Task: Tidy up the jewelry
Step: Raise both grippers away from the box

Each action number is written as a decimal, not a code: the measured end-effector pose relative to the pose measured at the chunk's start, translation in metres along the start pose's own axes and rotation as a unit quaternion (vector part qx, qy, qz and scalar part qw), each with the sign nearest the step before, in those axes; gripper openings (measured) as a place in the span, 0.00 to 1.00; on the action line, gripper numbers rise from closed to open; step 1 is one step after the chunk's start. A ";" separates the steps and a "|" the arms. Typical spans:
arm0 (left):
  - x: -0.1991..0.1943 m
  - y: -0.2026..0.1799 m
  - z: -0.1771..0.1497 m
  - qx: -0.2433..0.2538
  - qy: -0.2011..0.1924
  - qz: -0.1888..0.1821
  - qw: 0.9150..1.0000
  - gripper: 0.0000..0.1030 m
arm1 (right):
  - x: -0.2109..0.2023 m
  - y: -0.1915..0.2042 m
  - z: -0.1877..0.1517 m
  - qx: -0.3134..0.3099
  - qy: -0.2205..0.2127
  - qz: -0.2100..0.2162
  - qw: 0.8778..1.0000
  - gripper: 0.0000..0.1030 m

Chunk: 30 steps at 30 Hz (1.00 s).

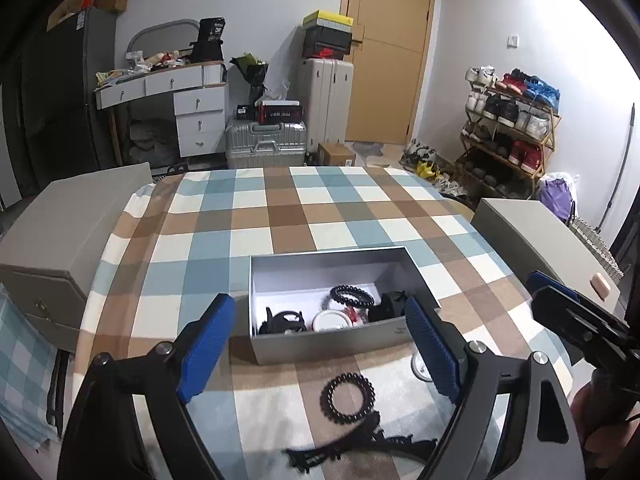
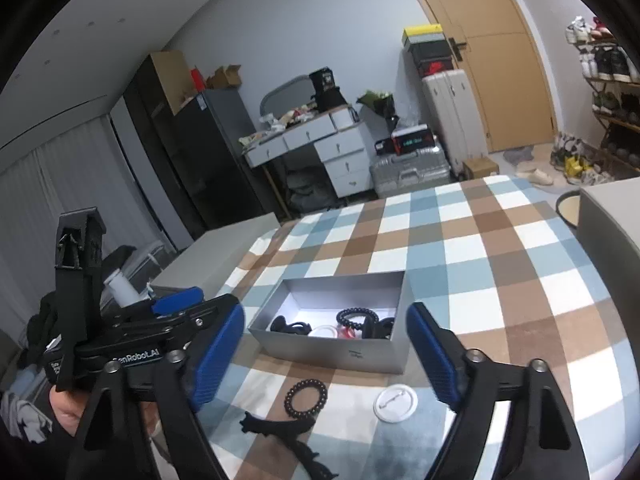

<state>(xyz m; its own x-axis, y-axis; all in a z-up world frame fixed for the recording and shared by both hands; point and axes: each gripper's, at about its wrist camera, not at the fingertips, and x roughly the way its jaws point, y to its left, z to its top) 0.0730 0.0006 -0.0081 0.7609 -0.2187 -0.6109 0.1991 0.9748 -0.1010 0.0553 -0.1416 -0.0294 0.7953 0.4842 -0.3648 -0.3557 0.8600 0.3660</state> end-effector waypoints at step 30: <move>0.011 0.017 -0.073 -0.038 0.033 0.012 0.999 0.99 | 0.061 -0.034 -0.068 -0.054 0.157 -0.108 0.980 0.75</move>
<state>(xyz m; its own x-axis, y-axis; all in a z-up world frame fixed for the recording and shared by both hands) 0.0398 0.0179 -0.0733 0.7223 -0.1936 -0.6640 0.1314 0.9809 -0.1431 0.0826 -0.1306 -0.1224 0.6739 0.3000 -0.6752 -0.2589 0.9518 0.1645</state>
